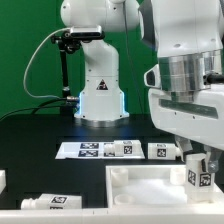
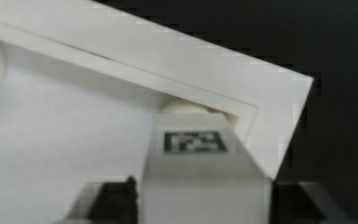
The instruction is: Assemble one leg
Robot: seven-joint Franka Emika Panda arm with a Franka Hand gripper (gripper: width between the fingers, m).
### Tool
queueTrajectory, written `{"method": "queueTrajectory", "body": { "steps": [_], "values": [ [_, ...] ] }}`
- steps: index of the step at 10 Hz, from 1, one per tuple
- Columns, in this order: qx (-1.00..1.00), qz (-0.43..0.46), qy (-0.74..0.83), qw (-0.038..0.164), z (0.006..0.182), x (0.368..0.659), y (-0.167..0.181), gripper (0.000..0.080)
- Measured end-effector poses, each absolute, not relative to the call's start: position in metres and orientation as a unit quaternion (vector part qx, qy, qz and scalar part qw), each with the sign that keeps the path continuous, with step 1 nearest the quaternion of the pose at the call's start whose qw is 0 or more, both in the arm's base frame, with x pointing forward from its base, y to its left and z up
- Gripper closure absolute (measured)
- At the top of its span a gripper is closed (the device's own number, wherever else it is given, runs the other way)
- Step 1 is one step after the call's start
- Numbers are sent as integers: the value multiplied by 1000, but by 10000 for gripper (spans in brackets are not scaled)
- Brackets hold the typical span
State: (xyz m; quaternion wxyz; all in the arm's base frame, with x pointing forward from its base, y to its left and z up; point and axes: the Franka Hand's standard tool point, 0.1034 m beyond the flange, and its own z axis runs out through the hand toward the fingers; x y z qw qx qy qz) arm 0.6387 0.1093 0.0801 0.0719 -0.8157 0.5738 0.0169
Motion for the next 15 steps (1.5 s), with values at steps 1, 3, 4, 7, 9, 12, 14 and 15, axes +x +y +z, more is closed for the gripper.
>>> {"method": "queueTrajectory", "body": {
  "steps": [1,3,4,7,9,12,14,15],
  "values": [
    [-823,16,564,71,80,639,109,292],
    [-925,7,374,68,77,637,118,180],
    [-948,15,311,66,77,636,123,159],
    [-980,3,192,62,76,637,120,151],
    [-999,-16,0,27,73,639,114,151],
    [-999,-21,-1,27,72,640,117,244],
    [-997,-19,68,29,72,640,116,430],
    [-996,-18,82,29,71,640,115,511]
  ]
}}
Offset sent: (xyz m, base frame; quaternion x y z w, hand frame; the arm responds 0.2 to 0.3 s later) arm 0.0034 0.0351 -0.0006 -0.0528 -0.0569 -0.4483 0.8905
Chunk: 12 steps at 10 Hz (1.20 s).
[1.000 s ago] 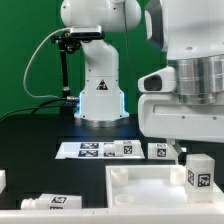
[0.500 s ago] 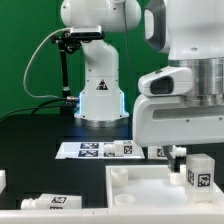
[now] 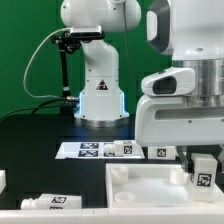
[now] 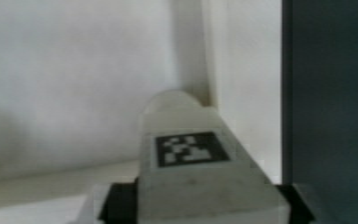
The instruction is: Assemble one leg
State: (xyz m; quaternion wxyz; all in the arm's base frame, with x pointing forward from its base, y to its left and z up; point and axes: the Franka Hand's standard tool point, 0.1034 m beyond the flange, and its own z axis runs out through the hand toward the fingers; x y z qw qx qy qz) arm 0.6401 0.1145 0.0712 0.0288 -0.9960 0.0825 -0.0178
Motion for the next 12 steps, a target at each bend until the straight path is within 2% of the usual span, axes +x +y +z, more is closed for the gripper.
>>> {"method": "queueTrajectory", "body": {
  "steps": [3,6,8,10,11,12],
  "values": [
    [-956,-6,292,23,70,637,115,511],
    [-827,-1,559,57,69,641,114,511],
    [-786,5,615,66,69,641,112,511],
    [-794,5,604,66,68,641,112,511],
    [-804,4,591,65,67,641,112,403],
    [-871,-3,487,63,67,641,106,264]
  ]
}}
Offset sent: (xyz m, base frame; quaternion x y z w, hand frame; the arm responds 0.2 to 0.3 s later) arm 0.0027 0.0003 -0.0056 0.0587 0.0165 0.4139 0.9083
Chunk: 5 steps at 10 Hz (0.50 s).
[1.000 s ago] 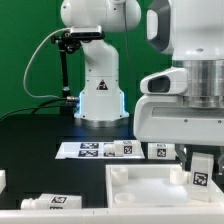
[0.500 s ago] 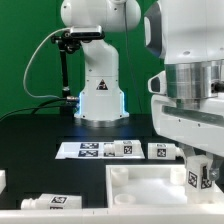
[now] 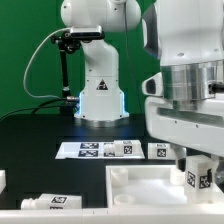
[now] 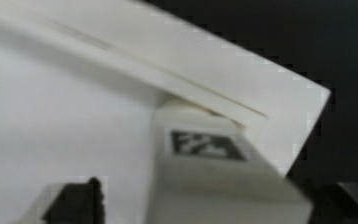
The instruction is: Assemble one leg
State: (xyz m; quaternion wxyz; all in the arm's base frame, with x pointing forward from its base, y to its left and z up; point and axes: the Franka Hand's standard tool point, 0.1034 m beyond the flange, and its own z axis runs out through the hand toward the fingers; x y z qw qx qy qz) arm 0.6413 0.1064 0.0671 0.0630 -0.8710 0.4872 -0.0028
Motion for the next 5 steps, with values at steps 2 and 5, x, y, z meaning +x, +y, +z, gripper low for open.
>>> {"method": "queueTrajectory", "body": {
  "steps": [2,5],
  "values": [
    [-939,-1,338,61,68,639,111,179],
    [-976,-9,211,56,67,639,109,151]
  ]
}}
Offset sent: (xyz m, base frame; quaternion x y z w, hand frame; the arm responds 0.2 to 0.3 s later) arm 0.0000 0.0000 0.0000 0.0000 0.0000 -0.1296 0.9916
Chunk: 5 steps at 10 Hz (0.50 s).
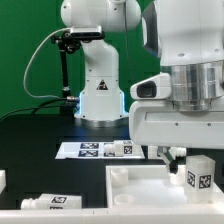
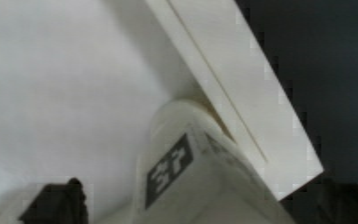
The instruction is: Assemble one leg
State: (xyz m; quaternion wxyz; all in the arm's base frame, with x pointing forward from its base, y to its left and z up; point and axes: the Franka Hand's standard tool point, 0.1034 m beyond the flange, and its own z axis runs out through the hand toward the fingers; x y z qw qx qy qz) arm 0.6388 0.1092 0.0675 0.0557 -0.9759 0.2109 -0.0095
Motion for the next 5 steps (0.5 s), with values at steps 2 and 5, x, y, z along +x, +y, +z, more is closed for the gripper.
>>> {"method": "queueTrajectory", "body": {
  "steps": [2,5],
  "values": [
    [-999,-22,18,34,70,640,115,151],
    [-999,-24,-38,31,70,640,116,151]
  ]
}}
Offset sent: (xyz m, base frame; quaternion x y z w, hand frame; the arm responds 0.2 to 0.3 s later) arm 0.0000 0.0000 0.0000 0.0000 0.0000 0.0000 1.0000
